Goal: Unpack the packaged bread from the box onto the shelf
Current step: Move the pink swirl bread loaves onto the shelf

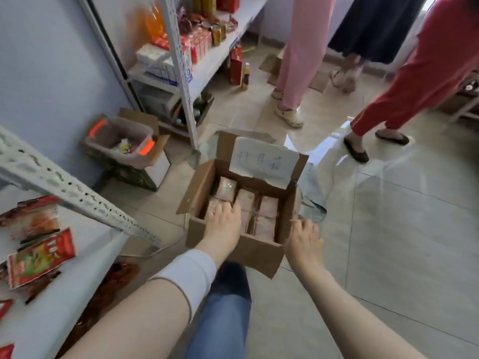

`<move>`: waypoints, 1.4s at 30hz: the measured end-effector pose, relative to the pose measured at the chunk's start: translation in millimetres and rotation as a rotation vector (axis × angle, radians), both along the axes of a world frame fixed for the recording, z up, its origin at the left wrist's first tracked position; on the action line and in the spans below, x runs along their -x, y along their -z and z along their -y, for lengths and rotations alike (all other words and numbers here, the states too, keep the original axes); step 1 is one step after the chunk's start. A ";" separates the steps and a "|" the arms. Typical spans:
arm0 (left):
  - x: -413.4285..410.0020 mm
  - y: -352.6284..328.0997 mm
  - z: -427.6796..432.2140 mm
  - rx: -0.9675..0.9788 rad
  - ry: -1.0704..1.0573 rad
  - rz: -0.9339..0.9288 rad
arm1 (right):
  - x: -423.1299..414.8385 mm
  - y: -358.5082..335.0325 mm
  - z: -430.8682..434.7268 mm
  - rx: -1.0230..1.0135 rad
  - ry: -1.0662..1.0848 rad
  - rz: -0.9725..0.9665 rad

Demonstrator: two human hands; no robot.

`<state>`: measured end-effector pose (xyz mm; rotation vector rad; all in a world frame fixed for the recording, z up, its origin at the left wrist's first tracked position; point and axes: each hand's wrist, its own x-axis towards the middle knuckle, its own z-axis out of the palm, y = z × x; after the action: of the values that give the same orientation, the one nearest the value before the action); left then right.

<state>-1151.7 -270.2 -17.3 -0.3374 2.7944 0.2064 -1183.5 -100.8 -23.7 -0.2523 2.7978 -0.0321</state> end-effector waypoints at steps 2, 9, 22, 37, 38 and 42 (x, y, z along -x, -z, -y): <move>40.3 35.4 5.4 -0.056 0.014 0.065 | 32.5 30.9 2.9 -0.017 0.033 0.079; 142.7 201.1 26.9 -0.283 -0.226 0.363 | 117.5 187.2 16.3 0.061 0.223 0.407; 175.3 363.7 30.7 -0.415 -0.744 0.129 | 142.9 358.4 43.1 0.082 0.837 0.505; 106.8 170.9 74.0 -0.713 -0.855 -0.389 | 127.2 206.7 13.2 0.636 0.735 0.448; 89.7 145.2 79.6 -0.728 -0.878 -0.458 | 123.5 185.6 15.0 0.691 0.693 0.435; 4.7 26.4 106.1 -0.754 -0.951 -0.762 | 88.6 81.7 44.0 0.827 0.494 0.445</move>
<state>-1156.5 -376.4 -43.7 -1.5890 2.6154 1.8370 -1272.1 -144.8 -105.3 0.2432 2.1842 -1.1996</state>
